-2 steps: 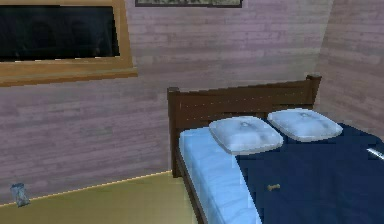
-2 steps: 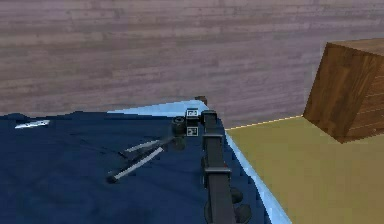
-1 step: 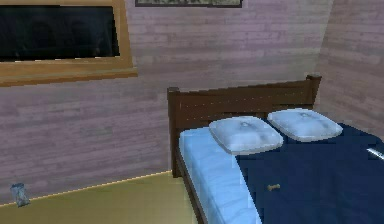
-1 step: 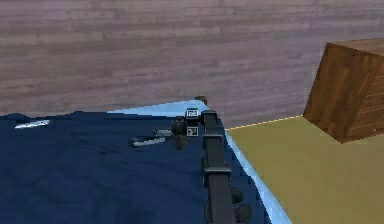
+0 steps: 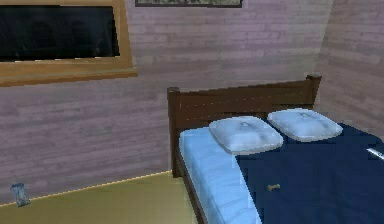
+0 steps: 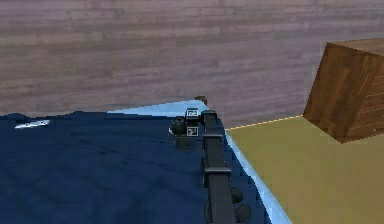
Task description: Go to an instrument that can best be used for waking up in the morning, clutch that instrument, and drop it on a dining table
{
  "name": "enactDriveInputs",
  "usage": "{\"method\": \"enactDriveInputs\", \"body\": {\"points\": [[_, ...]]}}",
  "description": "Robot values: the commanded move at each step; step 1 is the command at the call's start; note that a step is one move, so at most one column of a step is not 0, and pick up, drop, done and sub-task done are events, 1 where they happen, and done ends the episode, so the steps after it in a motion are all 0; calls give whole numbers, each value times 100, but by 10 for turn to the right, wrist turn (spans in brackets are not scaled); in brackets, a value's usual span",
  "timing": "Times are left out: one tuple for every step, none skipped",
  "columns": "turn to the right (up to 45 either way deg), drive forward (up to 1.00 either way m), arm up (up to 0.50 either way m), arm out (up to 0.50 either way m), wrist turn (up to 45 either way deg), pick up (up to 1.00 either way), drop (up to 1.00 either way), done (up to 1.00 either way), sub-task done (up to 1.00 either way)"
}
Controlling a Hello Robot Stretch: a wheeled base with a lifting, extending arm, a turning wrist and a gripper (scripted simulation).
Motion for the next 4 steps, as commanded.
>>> {"method": "enactDriveInputs", "body": {"points": [[0,0,0,0,390,0,0,0,0],[0,0,-30,0,0,0,0,0,0],[0,0,0,0,0,100,0,0,0],[0,0,10,0,0,0,0,0,0]]}}
